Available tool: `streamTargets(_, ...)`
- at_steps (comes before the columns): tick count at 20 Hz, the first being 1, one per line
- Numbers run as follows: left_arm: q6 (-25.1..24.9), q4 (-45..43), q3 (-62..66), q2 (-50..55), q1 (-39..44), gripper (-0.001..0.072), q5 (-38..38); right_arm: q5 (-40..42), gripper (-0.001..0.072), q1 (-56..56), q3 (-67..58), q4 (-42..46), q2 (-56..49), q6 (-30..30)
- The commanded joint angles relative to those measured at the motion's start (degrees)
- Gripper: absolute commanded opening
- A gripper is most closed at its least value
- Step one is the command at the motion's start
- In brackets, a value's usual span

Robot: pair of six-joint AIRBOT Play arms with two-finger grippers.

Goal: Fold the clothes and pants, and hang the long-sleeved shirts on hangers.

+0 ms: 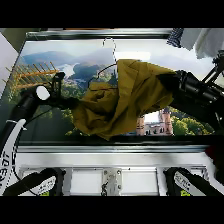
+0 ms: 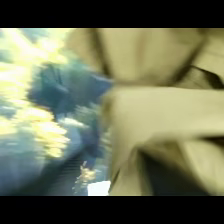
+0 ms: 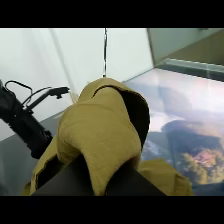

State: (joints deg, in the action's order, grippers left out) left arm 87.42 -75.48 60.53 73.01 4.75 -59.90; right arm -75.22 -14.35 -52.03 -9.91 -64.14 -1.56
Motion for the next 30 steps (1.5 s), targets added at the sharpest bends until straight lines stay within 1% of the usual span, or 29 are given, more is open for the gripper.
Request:
streamTargets(1,6.3,-0.4,3.5,3.5,-5.2,0.0609,-5.0,6.4,0.0006,1.6,0.0,0.0,1.4,-0.4)
streamTargets(2,7.2,1.4,1.4,2.8,-5.7,0.0609,-4.9,6.4,0.0006,1.7,0.0,0.0,1.4,-0.4)
streamTargets(5,9.1,9.7,-9.9,-2.5,-5.8,0.061,-1.2,6.4,0.0006,1.7,0.0,0.0,1.4,-0.4)
streamTargets(8,9.0,21.1,-20.5,-6.3,-5.4,0.061,2.4,6.4,0.0006,1.7,0.0,0.0,1.4,-0.4)
streamTargets(10,8.9,26.7,-25.2,-7.0,-5.0,0.061,5.0,6.4,0.0006,1.7,0.0,0.0,1.4,-0.4)
streamTargets(13,7.7,31.2,-28.7,-6.5,-2.3,0.0609,6.8,5.9,0.0006,1.7,0.0,0.0,1.4,-0.4)
streamTargets(17,7.3,33.5,-25.7,-2.3,3.2,0.0608,10.0,2.2,0.0005,1.7,0.0,0.0,1.4,-0.4)
streamTargets(18,7.3,33.4,-24.1,-0.8,3.9,0.0482,10.0,1.1,0.0006,1.7,0.0,0.0,1.4,-0.4)
streamTargets(19,6.8,33.0,-22.3,0.7,4.1,0.0153,9.7,0.2,0.0005,1.7,0.0,0.0,1.4,-0.9)
streamTargets(20,5.7,33.0,-20.6,1.8,3.8,0.001,9.0,-1.2,0.0005,1.6,0.0,-0.4,1.4,-1.7)
streamTargets(22,5.2,32.9,-17.3,2.8,1.3,0.001,6.3,-4.8,0.0005,1.6,0.0,-2.3,1.4,-1.7)
streamTargets(24,3.9,32.6,-13.7,2.8,-3.1,0.001,3.0,-7.2,0.0005,1.6,0.0,-2.4,1.6,-1.7)
streamTargets(26,3.9,29.5,-9.1,2.8,-7.3,0.001,-1.6,-7.8,0.0005,1.6,0.0,-0.3,2.2,-3.7)
streamTargets(30,3.9,23.9,1.0,2.8,-12.9,0.001,-9.7,-8.5,0.0005,1.6,0.0,3.6,3.5,-4.3)
